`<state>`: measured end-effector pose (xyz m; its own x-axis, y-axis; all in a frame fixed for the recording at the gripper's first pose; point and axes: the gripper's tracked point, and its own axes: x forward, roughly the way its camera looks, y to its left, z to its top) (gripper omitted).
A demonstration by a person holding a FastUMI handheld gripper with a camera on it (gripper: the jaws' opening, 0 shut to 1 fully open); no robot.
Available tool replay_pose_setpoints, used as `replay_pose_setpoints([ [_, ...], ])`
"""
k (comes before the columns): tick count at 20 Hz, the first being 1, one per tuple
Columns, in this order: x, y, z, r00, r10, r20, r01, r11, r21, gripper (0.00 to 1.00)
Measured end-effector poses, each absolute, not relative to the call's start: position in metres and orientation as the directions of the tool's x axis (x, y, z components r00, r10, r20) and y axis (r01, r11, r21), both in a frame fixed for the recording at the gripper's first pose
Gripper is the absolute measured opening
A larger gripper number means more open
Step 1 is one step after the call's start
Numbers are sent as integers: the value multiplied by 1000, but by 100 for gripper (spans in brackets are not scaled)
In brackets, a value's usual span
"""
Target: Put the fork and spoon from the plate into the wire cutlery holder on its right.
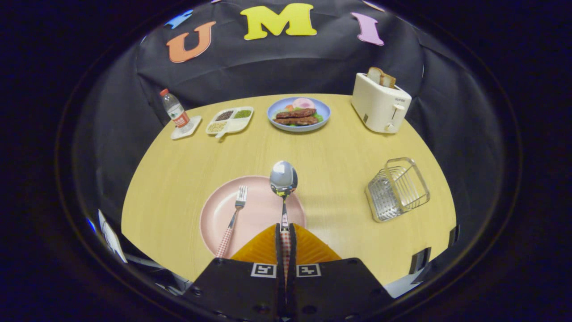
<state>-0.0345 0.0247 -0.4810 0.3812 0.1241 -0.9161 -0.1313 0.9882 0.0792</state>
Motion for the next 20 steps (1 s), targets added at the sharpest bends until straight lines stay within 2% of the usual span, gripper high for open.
replay_pose_setpoints([
  [6,0,-64,-439,379,110,-919,-123,990,68,2],
  [10,6,-111,-438,315,102,-943,-122,990,66,2],
  [14,1,-142,-447,184,102,-978,-119,990,81,2],
  [20,-11,-161,-458,-108,69,-992,-155,984,85,1],
])
